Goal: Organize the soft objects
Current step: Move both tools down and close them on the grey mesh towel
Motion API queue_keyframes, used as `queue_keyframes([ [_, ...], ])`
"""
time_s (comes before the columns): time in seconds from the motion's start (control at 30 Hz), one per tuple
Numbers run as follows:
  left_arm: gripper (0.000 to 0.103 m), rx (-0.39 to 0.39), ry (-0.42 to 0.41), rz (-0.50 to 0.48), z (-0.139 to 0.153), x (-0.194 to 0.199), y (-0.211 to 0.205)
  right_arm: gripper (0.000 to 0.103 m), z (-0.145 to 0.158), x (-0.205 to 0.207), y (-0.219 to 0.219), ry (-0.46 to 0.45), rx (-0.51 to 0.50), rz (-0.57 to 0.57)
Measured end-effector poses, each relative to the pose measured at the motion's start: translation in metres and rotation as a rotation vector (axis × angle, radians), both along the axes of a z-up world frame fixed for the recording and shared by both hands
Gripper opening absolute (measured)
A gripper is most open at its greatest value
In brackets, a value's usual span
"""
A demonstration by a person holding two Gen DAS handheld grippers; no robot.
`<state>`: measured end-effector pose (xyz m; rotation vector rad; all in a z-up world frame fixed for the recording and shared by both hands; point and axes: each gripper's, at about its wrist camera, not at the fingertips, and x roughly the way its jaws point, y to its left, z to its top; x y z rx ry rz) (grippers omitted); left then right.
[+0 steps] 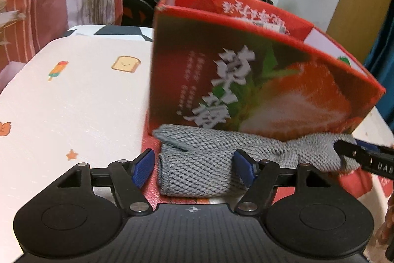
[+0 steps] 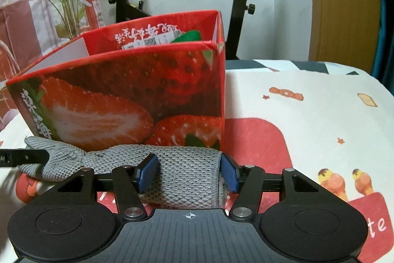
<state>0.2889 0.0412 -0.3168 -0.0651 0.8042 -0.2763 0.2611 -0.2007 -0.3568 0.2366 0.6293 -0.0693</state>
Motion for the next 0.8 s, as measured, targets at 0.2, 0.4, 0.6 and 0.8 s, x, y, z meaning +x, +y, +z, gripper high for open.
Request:
queue_keyframes([
  [0.2,0.075,0.029,-0.011,-0.01,-0.006,-0.004,-0.007,0.058,-0.007,0.005,0.004,0.018,-0.016,0.004],
  [0.4,0.046,0.033,-0.02,-0.024,-0.005,-0.009,-0.01,0.058,-0.011,0.001,0.002,0.019,-0.009,0.009],
  [0.6,0.03,0.057,-0.024,-0.056,-0.006,-0.021,-0.018,0.051,-0.01,-0.009,0.006,0.014,-0.023,0.024],
  [0.8,0.029,0.045,-0.013,-0.058,-0.005,-0.029,-0.017,0.042,-0.009,-0.018,0.007,0.022,-0.017,0.05],
])
